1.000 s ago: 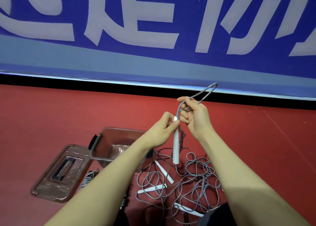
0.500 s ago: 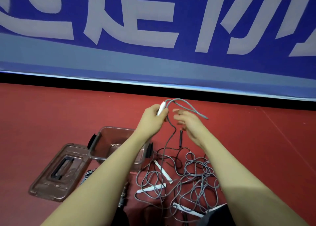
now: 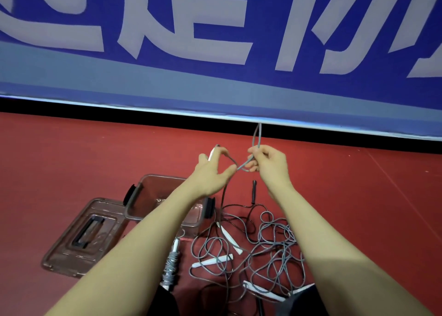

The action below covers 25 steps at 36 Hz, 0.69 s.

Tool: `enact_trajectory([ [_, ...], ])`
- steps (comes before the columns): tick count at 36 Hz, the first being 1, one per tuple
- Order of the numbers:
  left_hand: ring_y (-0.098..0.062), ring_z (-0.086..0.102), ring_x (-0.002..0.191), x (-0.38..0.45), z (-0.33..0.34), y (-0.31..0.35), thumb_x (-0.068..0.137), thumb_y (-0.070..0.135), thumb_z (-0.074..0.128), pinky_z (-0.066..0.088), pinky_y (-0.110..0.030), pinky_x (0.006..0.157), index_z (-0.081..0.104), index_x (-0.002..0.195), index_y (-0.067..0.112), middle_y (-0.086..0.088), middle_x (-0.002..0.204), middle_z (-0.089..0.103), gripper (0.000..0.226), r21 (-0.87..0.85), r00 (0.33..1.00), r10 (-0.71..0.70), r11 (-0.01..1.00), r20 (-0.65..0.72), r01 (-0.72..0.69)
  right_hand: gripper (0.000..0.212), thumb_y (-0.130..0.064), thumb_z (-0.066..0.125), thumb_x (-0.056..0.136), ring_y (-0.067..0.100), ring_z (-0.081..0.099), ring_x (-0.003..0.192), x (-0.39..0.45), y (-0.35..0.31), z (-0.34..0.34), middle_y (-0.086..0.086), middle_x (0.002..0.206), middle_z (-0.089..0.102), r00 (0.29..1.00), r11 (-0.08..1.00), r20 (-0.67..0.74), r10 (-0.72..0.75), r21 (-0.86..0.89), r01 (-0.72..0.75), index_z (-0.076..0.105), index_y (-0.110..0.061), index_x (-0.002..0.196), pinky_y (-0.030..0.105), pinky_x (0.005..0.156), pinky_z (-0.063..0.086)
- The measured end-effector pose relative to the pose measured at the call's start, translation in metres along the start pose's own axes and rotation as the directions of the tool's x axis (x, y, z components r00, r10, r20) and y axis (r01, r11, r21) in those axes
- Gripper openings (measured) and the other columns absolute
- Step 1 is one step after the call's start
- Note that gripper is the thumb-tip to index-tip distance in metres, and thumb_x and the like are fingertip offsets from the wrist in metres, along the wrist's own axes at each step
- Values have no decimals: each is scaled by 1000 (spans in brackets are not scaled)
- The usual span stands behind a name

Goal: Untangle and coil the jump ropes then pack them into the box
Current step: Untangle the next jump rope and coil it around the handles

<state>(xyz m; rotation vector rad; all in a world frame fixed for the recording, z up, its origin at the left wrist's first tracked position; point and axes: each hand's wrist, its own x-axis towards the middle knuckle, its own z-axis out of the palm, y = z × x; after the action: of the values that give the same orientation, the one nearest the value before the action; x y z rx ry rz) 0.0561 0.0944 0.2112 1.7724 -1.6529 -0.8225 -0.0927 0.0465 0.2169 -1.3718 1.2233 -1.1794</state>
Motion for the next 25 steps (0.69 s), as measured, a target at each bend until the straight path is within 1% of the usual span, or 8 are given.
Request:
enact_trajectory([
  [3, -31, 45, 102, -1, 5, -6, 90, 44, 55, 39, -34, 96, 56, 108, 25, -6, 110, 33, 26, 136, 999, 41, 990, 17, -43, 19, -6, 45, 98, 1, 57, 46, 0, -9, 2, 7, 68, 58, 995, 994, -103, -19, 106, 30, 61, -1, 88, 14, 50, 47],
  [6, -30, 45, 98, 1, 6, -11, 93, 38, 55, 42, -36, 91, 64, 99, 15, -4, 101, 30, 25, 211, 998, 54, 976, -13, -50, 23, -5, 44, 97, 3, 58, 47, 0, -16, 2, 8, 68, 58, 988, 977, -154, -10, 208, 43, 61, -5, 81, 15, 50, 47],
  [13, -18, 42, 83, 1, 1, -4, 93, 35, 57, 30, -25, 68, 72, 86, 11, -2, 88, 33, 29, 110, 992, 71, 992, -99, -60, 19, -6, 41, 99, 11, 59, 62, 3, -17, 1, 3, 78, 59, 975, 973, -221, -11, 220, 61, 59, -8, 92, 18, 57, 50],
  [16, -16, 43, 79, 3, -5, 2, 92, 32, 59, 25, -26, 63, 74, 80, 10, 0, 82, 31, 29, -10, 974, 53, 998, -222, -56, 11, -5, 47, 97, 12, 53, 63, -1, -5, 4, 1, 76, 54, 994, 994, -61, 88, 64, -84, 56, -3, 102, 17, 50, 48],
  [18, -13, 42, 76, 5, -7, 7, 92, 32, 59, 24, -27, 61, 74, 78, 12, 3, 79, 28, 28, -61, 960, 44, 996, -276, -63, 21, -4, 50, 94, 11, 53, 65, -6, 5, 6, 2, 82, 56, 978, 981, 122, 170, -114, -157, 57, 1, 114, 16, 46, 46],
  [20, -10, 40, 72, 5, -9, 9, 92, 33, 59, 25, -27, 61, 74, 78, 14, 3, 77, 27, 28, -80, 950, 50, 994, -309, -79, 26, -5, 53, 93, 12, 55, 69, -11, 7, 10, 4, 90, 59, 928, 948, 310, 207, -298, -112, 58, -2, 118, 17, 51, 46],
  [22, -4, 40, 69, 6, -10, 12, 92, 34, 58, 29, -16, 57, 73, 78, 15, 4, 77, 28, 28, -97, 944, 63, 990, -325, -100, 26, -6, 55, 91, 14, 57, 75, -16, 7, 13, 3, 95, 62, 861, 898, 452, 235, -441, -13, 61, -9, 116, 21, 60, 47],
  [25, 0, 42, 71, 7, -14, 15, 93, 36, 57, 27, -4, 57, 74, 80, 16, 6, 78, 31, 29, -112, 938, 68, 987, -341, -112, 15, -12, 62, 88, 18, 58, 81, -21, 11, 19, 7, 94, 66, 805, 851, 539, 249, -518, 83, 67, -11, 102, 34, 75, 50],
])
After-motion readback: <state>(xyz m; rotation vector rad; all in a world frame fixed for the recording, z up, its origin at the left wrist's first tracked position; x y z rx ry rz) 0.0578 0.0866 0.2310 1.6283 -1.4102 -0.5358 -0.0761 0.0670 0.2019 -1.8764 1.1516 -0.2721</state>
